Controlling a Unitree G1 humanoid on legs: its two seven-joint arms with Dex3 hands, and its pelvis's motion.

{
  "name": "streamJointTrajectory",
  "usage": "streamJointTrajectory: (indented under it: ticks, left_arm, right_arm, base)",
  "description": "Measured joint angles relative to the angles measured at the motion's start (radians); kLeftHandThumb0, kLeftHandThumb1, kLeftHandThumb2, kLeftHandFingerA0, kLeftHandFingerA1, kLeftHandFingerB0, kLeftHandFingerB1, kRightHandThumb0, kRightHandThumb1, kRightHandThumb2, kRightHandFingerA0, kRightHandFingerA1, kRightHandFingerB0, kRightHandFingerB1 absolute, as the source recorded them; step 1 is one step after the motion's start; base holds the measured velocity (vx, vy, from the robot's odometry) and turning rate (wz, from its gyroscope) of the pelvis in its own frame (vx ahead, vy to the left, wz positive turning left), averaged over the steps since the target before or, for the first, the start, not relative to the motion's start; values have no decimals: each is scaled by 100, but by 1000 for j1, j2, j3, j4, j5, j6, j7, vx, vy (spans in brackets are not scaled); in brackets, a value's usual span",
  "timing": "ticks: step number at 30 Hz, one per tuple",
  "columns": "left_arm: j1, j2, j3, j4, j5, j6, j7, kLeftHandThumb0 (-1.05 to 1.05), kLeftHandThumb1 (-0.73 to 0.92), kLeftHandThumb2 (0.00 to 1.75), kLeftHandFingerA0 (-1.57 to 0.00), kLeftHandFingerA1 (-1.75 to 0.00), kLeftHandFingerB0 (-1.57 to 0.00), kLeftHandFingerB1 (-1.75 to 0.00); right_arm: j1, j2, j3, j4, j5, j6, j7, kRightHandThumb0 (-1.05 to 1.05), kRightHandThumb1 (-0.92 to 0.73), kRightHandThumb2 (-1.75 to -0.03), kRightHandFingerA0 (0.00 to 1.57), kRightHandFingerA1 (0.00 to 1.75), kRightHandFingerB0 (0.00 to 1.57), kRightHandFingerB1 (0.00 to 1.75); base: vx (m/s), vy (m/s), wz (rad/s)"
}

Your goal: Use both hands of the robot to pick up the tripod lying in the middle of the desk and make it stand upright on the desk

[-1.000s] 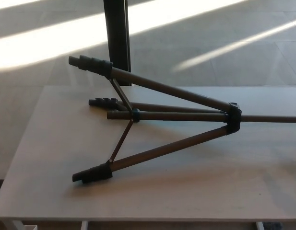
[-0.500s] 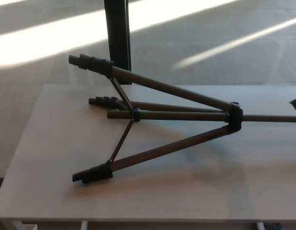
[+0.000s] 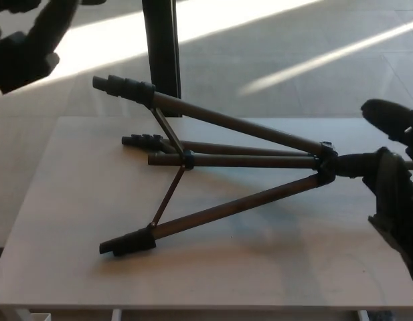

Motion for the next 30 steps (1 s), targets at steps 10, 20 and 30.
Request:
streamJointTrajectory:
  ticks: [10,20,30]
  left_arm:
    - [-241,15,-233,193,107,16,-28,-55,66,60,-75,-71,-67,-54]
    - [-321,27,-436,356,237,15,-35,-60,67,60,-64,-77,-65,-51]
    - [-381,48,-616,494,365,16,-36,-82,74,63,-44,-65,-44,-38]
  right_arm:
    - [-29,21,-13,154,17,113,-37,-70,-71,-61,43,89,42,48]
    - [-69,83,-35,192,62,176,-53,-79,-60,-99,3,44,8,39]
    - [-82,86,-44,222,118,238,-54,-94,-72,-110,0,18,12,15]
  base:
    - [0,0,0]
    - [0,0,0]
    - [0,0,0]
